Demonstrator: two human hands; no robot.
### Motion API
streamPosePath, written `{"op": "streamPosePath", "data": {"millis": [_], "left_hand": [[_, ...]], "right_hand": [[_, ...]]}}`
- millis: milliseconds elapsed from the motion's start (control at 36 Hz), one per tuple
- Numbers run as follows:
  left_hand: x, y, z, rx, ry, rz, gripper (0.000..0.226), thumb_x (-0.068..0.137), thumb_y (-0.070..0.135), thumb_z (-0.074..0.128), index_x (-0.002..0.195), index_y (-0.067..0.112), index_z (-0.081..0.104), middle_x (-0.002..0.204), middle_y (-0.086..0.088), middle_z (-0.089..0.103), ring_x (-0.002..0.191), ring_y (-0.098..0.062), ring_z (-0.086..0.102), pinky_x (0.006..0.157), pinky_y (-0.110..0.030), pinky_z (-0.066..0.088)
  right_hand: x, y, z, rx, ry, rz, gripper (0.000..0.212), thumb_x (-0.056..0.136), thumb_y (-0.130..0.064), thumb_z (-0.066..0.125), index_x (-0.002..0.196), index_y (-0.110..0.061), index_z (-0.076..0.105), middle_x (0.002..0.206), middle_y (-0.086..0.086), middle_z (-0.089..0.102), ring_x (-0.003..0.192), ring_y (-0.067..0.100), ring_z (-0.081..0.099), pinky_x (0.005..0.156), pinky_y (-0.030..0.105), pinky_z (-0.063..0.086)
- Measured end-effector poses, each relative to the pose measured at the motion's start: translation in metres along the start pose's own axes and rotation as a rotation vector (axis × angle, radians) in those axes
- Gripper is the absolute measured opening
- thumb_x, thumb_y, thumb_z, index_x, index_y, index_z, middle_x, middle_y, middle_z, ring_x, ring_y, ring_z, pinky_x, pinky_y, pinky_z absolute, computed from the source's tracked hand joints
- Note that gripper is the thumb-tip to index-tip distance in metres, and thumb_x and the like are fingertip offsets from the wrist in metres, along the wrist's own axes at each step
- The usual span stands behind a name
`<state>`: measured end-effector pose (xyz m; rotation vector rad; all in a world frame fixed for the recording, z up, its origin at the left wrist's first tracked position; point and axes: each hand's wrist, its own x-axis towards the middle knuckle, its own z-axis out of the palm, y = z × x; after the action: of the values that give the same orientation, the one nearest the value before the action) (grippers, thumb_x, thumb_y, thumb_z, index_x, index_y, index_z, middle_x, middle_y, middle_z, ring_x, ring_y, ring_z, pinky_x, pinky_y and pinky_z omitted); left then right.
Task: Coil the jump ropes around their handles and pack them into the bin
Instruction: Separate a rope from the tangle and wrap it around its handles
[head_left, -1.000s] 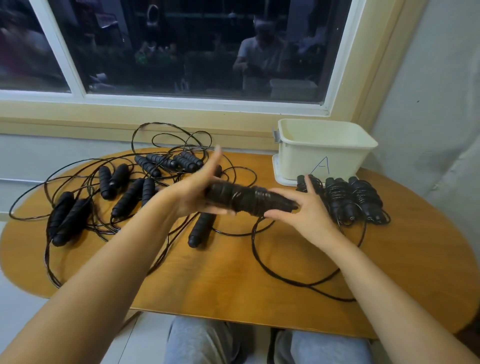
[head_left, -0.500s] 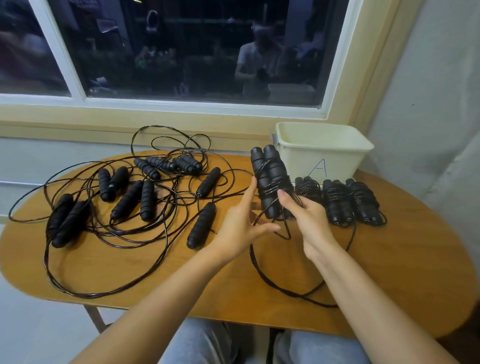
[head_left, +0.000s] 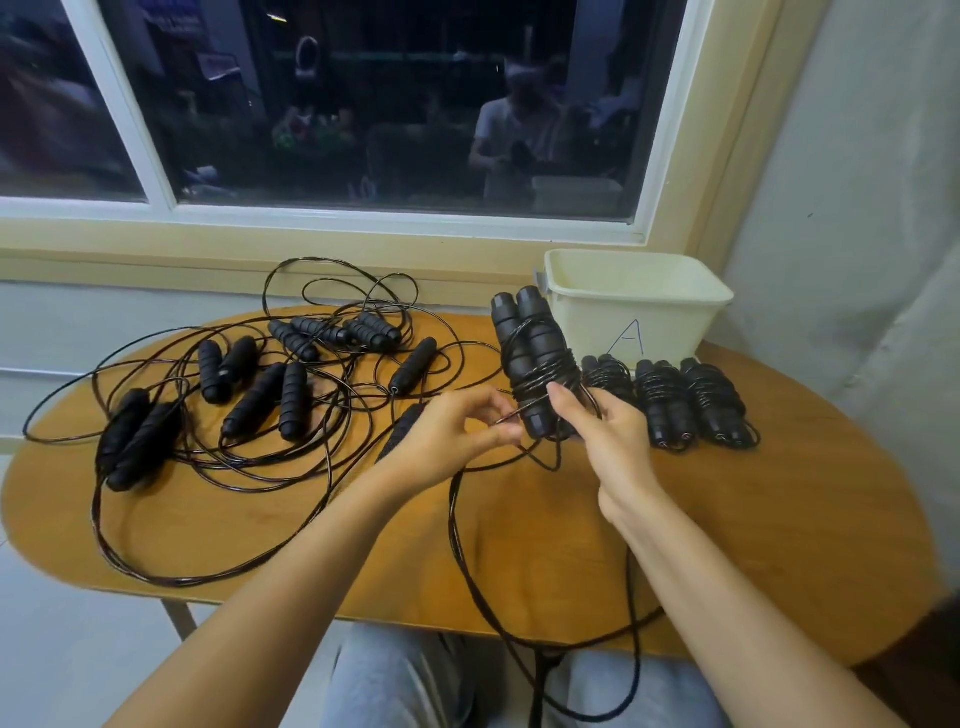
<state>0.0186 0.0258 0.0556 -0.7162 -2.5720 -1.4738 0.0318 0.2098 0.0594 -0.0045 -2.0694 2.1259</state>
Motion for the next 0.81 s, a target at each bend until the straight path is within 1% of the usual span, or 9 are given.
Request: {"op": "streamPosePath", "data": {"millis": [83, 194, 278, 333, 444, 556, 639, 722, 806], "left_hand": [[-0.007, -0.006, 0.006, 0.069, -0.098, 0.027, 0.029, 0.085, 0.019, 0.075, 0.111, 0.017, 0.063, 0.102, 0.005, 0.07, 0.099, -0.004, 0.064, 0.093, -0.01, 0.044], [-0.015, -0.015, 0.014, 0.065, -0.022, -0.094, 0.042, 0.093, 0.004, 0.063, 0.132, 0.016, 0.054, 0.124, 0.003, 0.06, 0.082, -0.011, 0.069, 0.071, -0.025, 0.058], [-0.021, -0.018, 0.012, 0.038, 0.067, -0.184, 0.033, 0.098, 0.014, 0.056, 0.132, 0.014, 0.055, 0.092, 0.002, 0.069, 0.05, -0.005, 0.058, 0.05, -0.019, 0.049], [-0.026, -0.019, 0.002, 0.121, 0.026, -0.155, 0.023, 0.096, 0.03, 0.057, 0.112, 0.015, 0.065, 0.07, 0.001, 0.064, 0.046, -0.003, 0.05, 0.051, -0.017, 0.043], [-0.03, -0.018, -0.023, 0.454, -0.107, -0.019, 0.036, 0.09, 0.054, 0.047, 0.088, 0.02, 0.058, 0.065, 0.007, 0.054, 0.055, -0.003, 0.052, 0.058, -0.022, 0.047], [-0.028, -0.031, -0.05, 0.928, 0.049, 0.346, 0.057, 0.101, 0.059, 0.02, 0.091, 0.017, 0.058, 0.056, 0.01, 0.048, 0.042, -0.008, 0.048, 0.041, -0.026, 0.047], [-0.028, -0.041, -0.068, 1.069, 0.085, 0.488, 0.033, 0.1, 0.043, 0.033, 0.085, 0.019, 0.049, 0.058, 0.015, 0.03, 0.038, -0.007, 0.027, 0.036, -0.018, 0.024], [-0.026, -0.055, -0.082, 1.129, 0.072, 0.44, 0.024, 0.101, 0.039, 0.037, 0.093, 0.018, 0.045, 0.064, 0.011, 0.038, 0.044, -0.012, 0.041, 0.037, -0.026, 0.036], [-0.027, -0.071, -0.087, 1.197, 0.043, 0.286, 0.016, 0.098, 0.032, 0.055, 0.1, 0.017, 0.051, 0.072, 0.004, 0.054, 0.057, -0.017, 0.053, 0.045, -0.033, 0.047]], "right_hand": [[0.006, 0.002, -0.004, -0.005, 0.01, -0.036, 0.018, 0.086, -0.03, 0.075, 0.095, -0.015, 0.074, 0.088, -0.002, 0.076, 0.09, 0.013, 0.07, 0.083, 0.029, 0.054], [0.014, 0.004, -0.011, -0.058, 0.028, -0.058, 0.022, 0.086, -0.026, 0.075, 0.101, -0.009, 0.074, 0.088, -0.003, 0.075, 0.079, -0.001, 0.066, 0.072, 0.016, 0.047], [0.021, 0.007, -0.02, -0.096, 0.053, -0.054, 0.021, 0.086, -0.026, 0.076, 0.1, -0.011, 0.074, 0.09, -0.001, 0.075, 0.084, 0.003, 0.067, 0.075, 0.02, 0.048], [0.025, 0.008, -0.027, -0.106, 0.067, -0.047, 0.028, 0.084, -0.03, 0.077, 0.104, -0.011, 0.074, 0.098, 0.002, 0.075, 0.097, 0.012, 0.068, 0.084, 0.028, 0.052], [0.025, 0.012, -0.036, -0.089, 0.049, -0.029, 0.01, 0.085, -0.026, 0.076, 0.092, -0.019, 0.076, 0.087, -0.003, 0.077, 0.092, 0.013, 0.069, 0.087, 0.031, 0.053], [0.021, 0.017, -0.034, -0.073, 0.027, -0.051, 0.004, 0.086, -0.022, 0.075, 0.089, -0.024, 0.074, 0.084, -0.009, 0.076, 0.082, -0.001, 0.069, 0.073, 0.014, 0.049], [0.019, 0.019, -0.027, -0.058, 0.018, -0.048, 0.009, 0.086, -0.022, 0.075, 0.095, -0.022, 0.075, 0.086, -0.009, 0.076, 0.084, -0.002, 0.069, 0.068, 0.008, 0.048], [0.02, 0.022, -0.023, -0.03, 0.054, -0.027, 0.015, 0.086, -0.024, 0.075, 0.099, -0.016, 0.077, 0.088, -0.006, 0.077, 0.085, 0.002, 0.069, 0.069, 0.011, 0.049], [0.021, 0.026, -0.021, -0.094, 0.088, -0.063, 0.006, 0.085, -0.023, 0.076, 0.09, -0.026, 0.075, 0.084, -0.009, 0.076, 0.086, 0.004, 0.07, 0.073, 0.018, 0.053]]}}
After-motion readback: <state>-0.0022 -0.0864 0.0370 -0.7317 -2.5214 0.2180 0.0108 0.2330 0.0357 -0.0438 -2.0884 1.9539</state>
